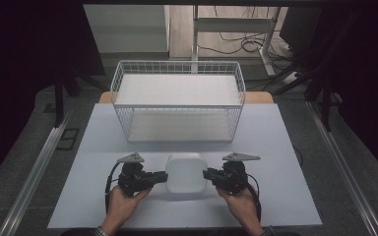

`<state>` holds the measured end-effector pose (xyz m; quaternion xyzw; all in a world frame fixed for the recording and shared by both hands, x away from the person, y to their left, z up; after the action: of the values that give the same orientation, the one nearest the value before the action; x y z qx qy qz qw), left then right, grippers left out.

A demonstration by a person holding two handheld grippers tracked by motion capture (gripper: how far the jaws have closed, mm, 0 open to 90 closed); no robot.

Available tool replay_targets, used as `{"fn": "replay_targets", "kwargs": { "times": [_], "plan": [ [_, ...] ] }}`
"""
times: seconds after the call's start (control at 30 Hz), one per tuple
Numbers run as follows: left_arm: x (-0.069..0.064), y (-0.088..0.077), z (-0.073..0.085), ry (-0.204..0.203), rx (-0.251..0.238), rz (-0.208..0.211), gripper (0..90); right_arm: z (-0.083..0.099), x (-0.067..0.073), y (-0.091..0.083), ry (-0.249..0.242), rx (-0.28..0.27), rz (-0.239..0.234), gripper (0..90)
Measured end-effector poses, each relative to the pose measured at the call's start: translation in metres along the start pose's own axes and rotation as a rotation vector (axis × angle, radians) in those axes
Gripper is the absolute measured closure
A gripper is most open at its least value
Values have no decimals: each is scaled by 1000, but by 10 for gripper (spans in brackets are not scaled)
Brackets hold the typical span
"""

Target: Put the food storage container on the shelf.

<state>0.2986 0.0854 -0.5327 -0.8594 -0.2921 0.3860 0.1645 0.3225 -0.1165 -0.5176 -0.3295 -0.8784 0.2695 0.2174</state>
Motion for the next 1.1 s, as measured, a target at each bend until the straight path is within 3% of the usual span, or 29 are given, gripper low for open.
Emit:
{"fn": "replay_targets", "kwargs": {
  "times": [0.27,0.4,1.1],
  "plan": [
    [3,-4,-15,12,-18,-49,805,-20,3,-8,-26,-73,-18,777],
    [3,-5,-23,18,-27,-55,802,-27,3,-8,-31,-81,-17,778],
    [-15,-39,-96,94,-123,-96,800,-105,-2,-27,-112,-170,-13,779]
  ]
}}
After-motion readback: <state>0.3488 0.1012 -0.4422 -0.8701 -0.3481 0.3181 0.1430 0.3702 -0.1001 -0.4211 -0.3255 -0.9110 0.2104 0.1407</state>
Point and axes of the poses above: each handheld gripper's, and its own axes: y roughly forward along the jaws, z roughly out of its underside, x roughly to its left, the point moved 8 cm from there along y, roughly forward along the jaws, and after that the axes turned 8 degrees about -y, right-handed, at the moved point
